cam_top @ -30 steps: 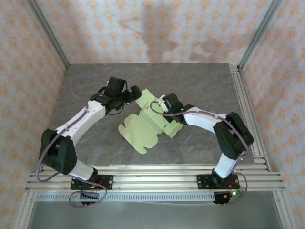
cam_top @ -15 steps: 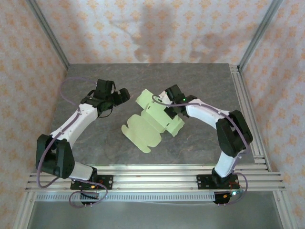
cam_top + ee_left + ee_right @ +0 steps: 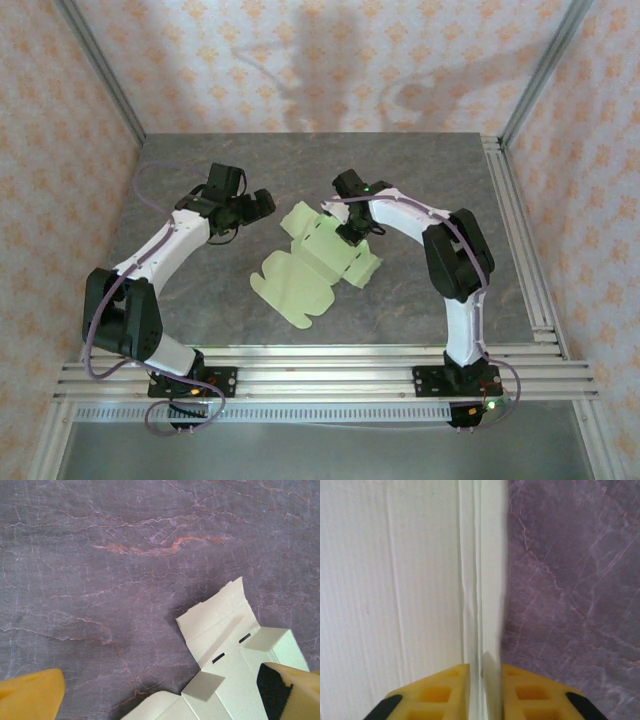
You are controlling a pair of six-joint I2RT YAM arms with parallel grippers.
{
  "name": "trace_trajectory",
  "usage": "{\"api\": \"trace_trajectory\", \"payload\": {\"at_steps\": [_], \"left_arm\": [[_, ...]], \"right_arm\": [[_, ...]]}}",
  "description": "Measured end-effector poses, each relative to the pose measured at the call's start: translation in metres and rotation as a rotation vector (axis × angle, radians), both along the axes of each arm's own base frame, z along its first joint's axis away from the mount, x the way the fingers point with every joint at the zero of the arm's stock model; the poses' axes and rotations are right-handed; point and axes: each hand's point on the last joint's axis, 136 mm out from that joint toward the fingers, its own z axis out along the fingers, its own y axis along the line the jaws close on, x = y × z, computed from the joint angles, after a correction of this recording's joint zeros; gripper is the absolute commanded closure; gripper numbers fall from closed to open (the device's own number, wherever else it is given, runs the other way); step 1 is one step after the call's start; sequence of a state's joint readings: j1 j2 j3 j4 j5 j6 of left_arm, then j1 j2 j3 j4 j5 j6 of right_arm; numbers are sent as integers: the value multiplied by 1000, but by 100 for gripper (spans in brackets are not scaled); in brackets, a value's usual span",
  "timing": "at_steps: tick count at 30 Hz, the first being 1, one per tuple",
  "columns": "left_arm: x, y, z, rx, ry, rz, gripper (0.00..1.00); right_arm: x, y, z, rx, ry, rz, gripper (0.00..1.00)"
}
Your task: Fold the paper box
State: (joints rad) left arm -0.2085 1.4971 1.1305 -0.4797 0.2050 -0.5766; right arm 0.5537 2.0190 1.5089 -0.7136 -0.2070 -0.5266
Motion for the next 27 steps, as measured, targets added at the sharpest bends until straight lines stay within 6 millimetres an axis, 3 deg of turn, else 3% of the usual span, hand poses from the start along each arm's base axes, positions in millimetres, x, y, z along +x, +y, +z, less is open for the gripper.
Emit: {"api": "trace_trajectory", "payload": {"at_steps": [7, 11, 24, 27], "left_arm": [[-2, 0, -1, 4, 10, -3, 0], [-2, 0, 0, 1, 11, -6, 0], [-2, -1, 2, 3, 13, -13, 0], [-3, -1, 2, 3, 13, -13, 0]], "right_arm": [[7, -14, -2, 97, 52, -117, 68], [1, -24, -11, 120, 87, -180, 67], [3, -15, -13, 181, 82, -203, 74], [3, -14, -13, 181, 82, -201, 83]]}}
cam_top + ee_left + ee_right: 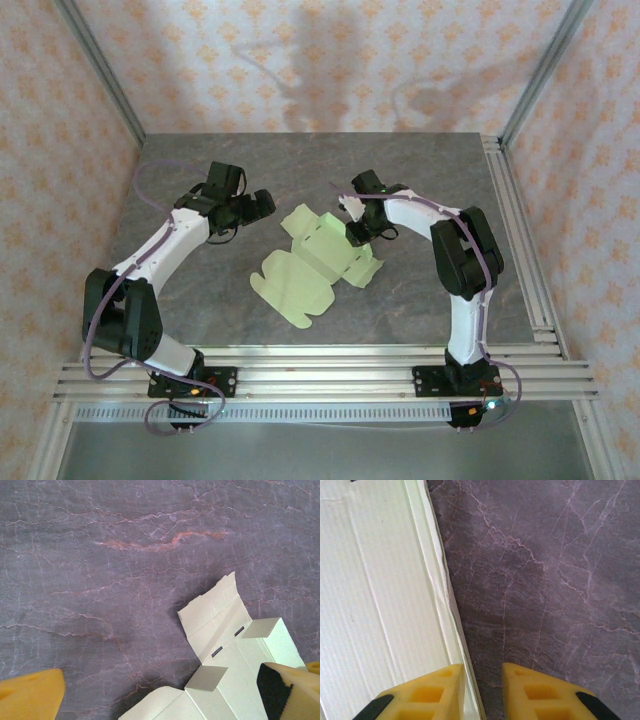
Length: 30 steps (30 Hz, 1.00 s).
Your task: Fold the paper box
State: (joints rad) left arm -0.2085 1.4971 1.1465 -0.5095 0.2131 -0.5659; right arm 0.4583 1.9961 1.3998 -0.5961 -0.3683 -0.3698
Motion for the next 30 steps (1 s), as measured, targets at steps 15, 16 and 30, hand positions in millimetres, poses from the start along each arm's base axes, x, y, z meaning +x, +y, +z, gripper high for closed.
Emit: {"api": "trace_trajectory", "payload": {"at_steps": [15, 16, 30], "left_arm": [[0, 1, 0, -1, -1, 2, 0], [0, 1, 0, -5, 0, 3, 0], [10, 10, -1, -19, -43, 29, 0]], "right_arm": [[-2, -3, 1, -15, -31, 12, 100], [-4, -6, 2, -33, -45, 20, 100], [11, -23, 67, -360, -495, 78, 100]]}}
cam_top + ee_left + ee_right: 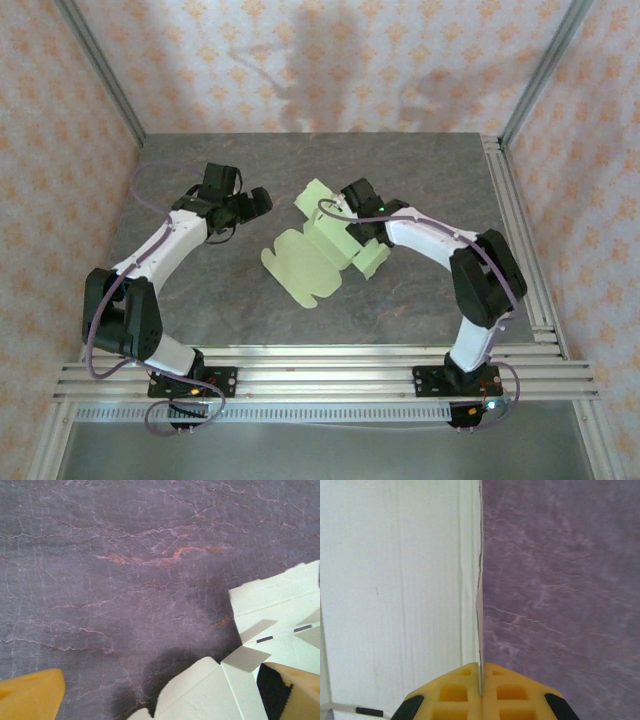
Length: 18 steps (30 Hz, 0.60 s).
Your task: Fold the paper box
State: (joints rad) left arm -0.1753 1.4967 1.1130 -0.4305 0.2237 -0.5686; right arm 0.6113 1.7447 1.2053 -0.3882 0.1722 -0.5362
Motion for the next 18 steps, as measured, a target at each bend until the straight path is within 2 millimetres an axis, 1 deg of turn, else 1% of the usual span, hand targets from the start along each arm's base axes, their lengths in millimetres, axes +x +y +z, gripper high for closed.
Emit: {"api": "trace_trajectory", "payload": {"at_steps": [2, 6, 11, 16, 18], "left_arm": [[1, 5, -1, -4, 1, 17, 0], [3, 16, -3, -15, 3, 56, 0], [2, 25, -11, -24, 10, 91, 0], [6, 27, -7, -28, -11, 94, 0], [13, 31, -3, -35, -18, 100, 0]], "right_arm": [[1, 0, 6, -70, -80, 19, 100], [-3, 6, 8, -181, -172, 64, 100], [-1, 12, 20, -310, -324, 101, 100], [3, 14, 33, -399, -436, 123, 100], [6, 14, 40, -429, -486, 127, 100]]}}
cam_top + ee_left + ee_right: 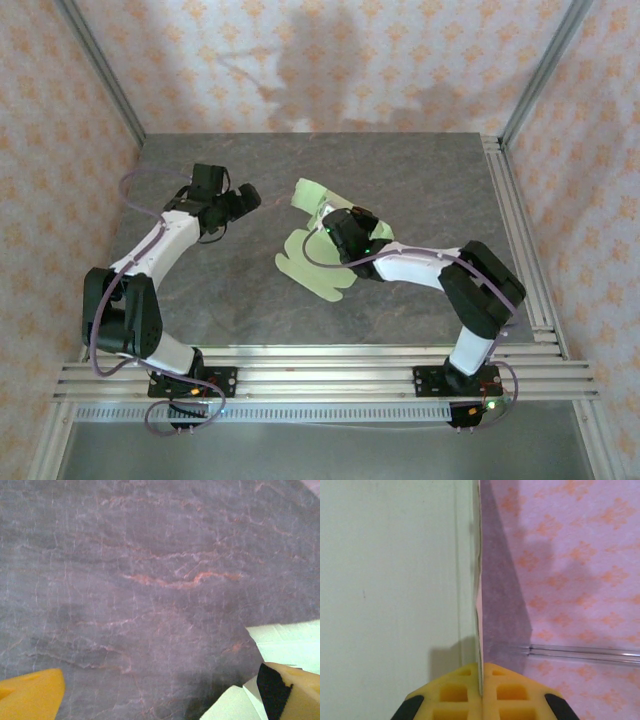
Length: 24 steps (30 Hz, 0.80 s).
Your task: Fold the paper box
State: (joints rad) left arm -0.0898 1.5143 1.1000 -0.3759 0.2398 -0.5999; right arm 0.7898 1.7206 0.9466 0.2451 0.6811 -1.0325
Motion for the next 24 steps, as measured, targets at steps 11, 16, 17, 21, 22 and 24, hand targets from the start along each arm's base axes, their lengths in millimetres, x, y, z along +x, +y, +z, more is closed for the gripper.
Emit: {"api": "trace_trajectory", "payload": {"at_steps": [11, 16, 17, 21, 22, 24], "left_arm": [[51, 6, -13, -36, 22, -25, 4], [72, -3, -30, -44, 47, -93, 12], [78, -7, -34, -52, 50, -115, 13], [100, -23, -51, -103, 64, -198, 26], [105, -28, -56, -119, 67, -219, 30], [108, -37, -64, -140, 77, -258, 35]], "right_arm": [[13, 7, 1, -146, -158, 47, 100], [9, 10, -4, -141, -156, 64, 100], [8, 10, -5, -134, -153, 70, 100], [5, 10, -9, -118, -136, 81, 100], [4, 9, -9, -113, -134, 80, 100], [3, 10, -10, -104, -128, 81, 100]]}}
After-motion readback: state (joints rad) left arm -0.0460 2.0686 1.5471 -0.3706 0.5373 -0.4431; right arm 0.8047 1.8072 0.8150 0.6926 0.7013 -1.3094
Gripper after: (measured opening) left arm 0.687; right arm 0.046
